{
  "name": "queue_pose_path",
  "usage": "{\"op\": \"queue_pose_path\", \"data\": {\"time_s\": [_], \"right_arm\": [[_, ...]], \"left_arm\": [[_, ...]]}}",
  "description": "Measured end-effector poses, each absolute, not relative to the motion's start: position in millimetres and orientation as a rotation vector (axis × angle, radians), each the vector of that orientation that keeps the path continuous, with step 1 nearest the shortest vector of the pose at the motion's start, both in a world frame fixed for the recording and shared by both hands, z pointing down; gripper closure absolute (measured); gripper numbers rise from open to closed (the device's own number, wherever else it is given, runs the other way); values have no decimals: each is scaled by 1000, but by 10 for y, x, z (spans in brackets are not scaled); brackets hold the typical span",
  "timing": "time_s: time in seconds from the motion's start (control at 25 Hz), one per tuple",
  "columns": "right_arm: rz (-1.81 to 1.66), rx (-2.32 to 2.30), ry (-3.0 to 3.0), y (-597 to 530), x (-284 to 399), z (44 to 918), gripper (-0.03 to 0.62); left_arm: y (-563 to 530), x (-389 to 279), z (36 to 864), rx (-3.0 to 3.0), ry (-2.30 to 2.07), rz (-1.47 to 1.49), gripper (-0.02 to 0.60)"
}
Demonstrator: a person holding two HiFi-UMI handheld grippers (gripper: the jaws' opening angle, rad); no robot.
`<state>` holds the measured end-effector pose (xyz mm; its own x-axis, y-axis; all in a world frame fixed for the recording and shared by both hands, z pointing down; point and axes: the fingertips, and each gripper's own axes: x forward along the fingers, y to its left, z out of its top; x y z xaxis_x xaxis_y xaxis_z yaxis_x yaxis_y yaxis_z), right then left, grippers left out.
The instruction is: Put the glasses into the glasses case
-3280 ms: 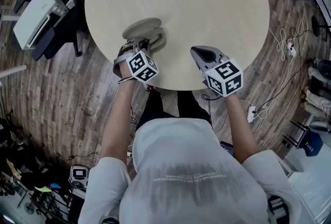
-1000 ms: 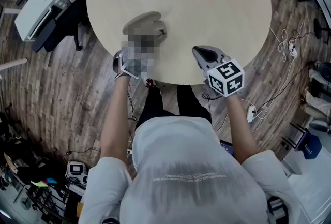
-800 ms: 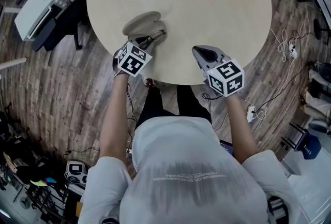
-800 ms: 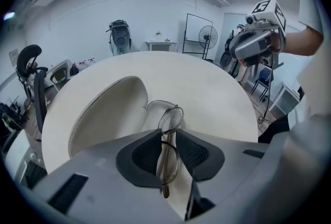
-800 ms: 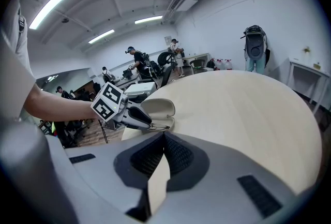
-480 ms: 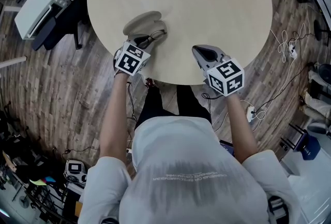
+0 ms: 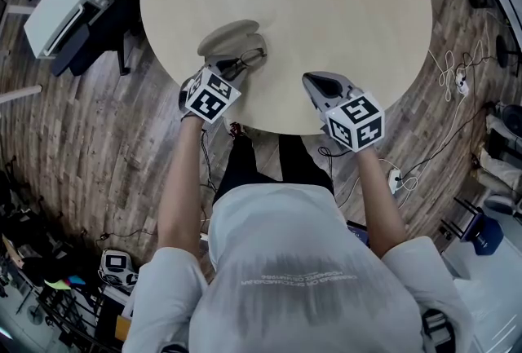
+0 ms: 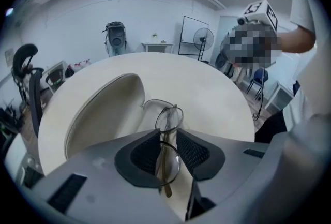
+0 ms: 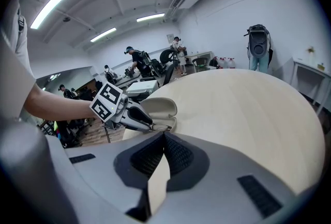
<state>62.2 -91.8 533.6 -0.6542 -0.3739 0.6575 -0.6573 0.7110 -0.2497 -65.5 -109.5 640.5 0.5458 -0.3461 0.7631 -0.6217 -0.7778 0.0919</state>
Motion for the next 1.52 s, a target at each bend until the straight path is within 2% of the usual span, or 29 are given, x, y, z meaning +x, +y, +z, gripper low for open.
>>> {"op": "queue_pose_path", "data": {"time_s": [0.16, 0.36, 0.72, 1.0, 1.52], "right_arm": [[643, 776, -2337, -926, 586, 5332, 592], [646, 771, -2336, -911, 555, 5341, 592], [648, 770, -2331, -970, 548, 5370, 592], [647, 759, -2328, -972, 529, 5401, 592], [635, 762, -2337, -1042, 556, 5370, 592]], "left_arm": [[-1134, -700, 6482, 2502, -865, 1306, 513], [-1172, -718, 6494, 2565, -935, 1415, 533], [-1266, -739, 6399, 2657, -1197, 1612, 537], [-1437, -773, 6344, 2685, -1338, 1921, 535], [-1246, -675, 6437, 2672, -1056, 1563, 473]]}}
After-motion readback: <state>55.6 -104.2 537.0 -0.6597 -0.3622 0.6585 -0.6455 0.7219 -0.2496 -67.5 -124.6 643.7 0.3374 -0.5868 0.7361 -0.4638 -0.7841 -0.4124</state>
